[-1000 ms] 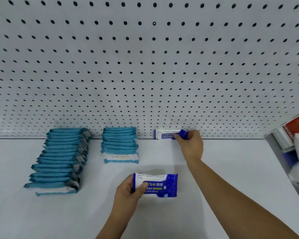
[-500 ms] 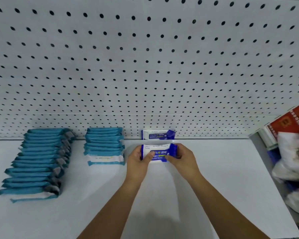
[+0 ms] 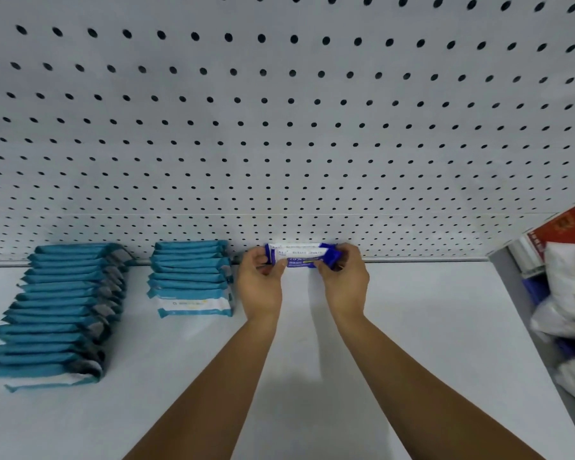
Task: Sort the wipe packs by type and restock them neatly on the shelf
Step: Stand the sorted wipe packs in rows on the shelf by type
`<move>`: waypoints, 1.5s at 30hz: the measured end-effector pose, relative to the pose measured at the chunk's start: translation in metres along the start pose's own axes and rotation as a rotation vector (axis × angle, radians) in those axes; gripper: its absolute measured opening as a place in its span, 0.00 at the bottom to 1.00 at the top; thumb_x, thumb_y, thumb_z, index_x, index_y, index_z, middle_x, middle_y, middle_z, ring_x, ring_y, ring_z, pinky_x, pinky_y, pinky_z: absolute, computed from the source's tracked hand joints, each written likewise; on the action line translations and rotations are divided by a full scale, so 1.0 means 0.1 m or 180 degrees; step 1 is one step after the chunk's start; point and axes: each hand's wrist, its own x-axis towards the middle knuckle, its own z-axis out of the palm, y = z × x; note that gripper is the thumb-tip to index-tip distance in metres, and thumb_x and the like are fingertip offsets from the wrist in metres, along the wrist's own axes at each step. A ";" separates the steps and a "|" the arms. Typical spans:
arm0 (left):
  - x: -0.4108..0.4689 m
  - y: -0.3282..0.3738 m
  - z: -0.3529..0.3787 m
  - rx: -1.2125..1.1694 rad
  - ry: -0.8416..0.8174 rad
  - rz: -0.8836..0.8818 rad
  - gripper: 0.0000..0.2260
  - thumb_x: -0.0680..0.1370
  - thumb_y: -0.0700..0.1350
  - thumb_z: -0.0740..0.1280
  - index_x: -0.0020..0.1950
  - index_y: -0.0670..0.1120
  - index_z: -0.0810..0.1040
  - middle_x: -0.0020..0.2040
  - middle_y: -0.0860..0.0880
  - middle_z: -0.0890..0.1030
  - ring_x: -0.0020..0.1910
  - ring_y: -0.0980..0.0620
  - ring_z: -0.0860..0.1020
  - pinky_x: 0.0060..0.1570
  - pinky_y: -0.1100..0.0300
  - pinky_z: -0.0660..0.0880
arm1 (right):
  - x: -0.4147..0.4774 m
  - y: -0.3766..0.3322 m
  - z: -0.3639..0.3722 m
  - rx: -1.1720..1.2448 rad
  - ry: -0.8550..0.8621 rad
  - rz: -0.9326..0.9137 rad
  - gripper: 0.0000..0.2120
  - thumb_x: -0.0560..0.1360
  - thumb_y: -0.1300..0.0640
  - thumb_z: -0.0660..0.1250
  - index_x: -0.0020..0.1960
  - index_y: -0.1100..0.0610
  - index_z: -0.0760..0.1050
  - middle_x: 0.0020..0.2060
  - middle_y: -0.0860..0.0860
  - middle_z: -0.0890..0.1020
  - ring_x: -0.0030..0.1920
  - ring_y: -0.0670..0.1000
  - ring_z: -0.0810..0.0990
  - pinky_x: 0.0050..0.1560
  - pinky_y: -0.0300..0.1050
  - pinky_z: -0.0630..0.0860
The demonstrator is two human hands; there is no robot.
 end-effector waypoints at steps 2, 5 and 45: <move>-0.03 -0.03 -0.01 0.0180 0.0051 0.0084 0.12 0.76 0.42 0.74 0.58 0.46 0.79 0.50 0.54 0.82 0.45 0.63 0.79 0.42 0.74 0.74 | -0.03 0.01 0.04 -0.0070 -0.0069 -0.0095 0.15 0.72 0.59 0.75 0.55 0.49 0.75 0.46 0.44 0.82 0.45 0.44 0.80 0.45 0.31 0.73; -0.03 0.00 -0.01 0.0286 0.0036 0.0104 0.11 0.77 0.42 0.73 0.58 0.46 0.79 0.51 0.53 0.82 0.45 0.61 0.79 0.43 0.74 0.72 | 0.00 0.00 0.06 -0.0167 -0.0083 -0.0137 0.14 0.72 0.58 0.75 0.56 0.51 0.76 0.46 0.45 0.82 0.46 0.46 0.80 0.45 0.32 0.72; -3.36 -0.06 -1.59 -0.0027 -0.3007 0.0358 0.21 0.80 0.42 0.68 0.68 0.63 0.72 0.66 0.62 0.74 0.66 0.63 0.72 0.65 0.62 0.69 | -3.91 0.27 -2.37 0.0771 0.0387 0.0315 0.22 0.77 0.67 0.66 0.65 0.47 0.71 0.61 0.42 0.77 0.59 0.40 0.76 0.56 0.28 0.72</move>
